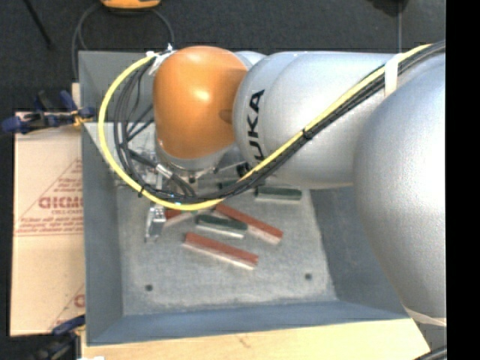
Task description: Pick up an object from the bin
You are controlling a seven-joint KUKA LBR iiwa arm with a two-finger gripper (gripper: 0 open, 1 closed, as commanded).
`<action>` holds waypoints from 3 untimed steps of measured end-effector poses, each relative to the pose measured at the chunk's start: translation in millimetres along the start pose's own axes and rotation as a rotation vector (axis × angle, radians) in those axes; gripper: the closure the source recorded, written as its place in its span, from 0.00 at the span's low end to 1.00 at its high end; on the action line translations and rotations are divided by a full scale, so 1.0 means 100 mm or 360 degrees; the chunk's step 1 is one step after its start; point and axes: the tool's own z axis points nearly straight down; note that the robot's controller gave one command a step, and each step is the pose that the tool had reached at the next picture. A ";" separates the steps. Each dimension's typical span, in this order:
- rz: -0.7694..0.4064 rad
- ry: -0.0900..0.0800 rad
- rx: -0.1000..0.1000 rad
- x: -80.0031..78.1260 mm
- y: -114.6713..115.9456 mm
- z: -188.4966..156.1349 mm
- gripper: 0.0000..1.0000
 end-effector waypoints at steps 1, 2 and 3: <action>0.0007 -0.0012 -0.0002 -0.02 -0.01 -0.05 0.00; -0.0017 -0.0020 -0.0005 0.18 -0.45 0.33 0.00; -0.0013 -0.0005 0.0001 0.32 -0.94 0.73 0.00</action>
Offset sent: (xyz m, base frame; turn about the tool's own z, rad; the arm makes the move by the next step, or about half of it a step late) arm -0.0316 -0.0757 -0.0589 -0.0112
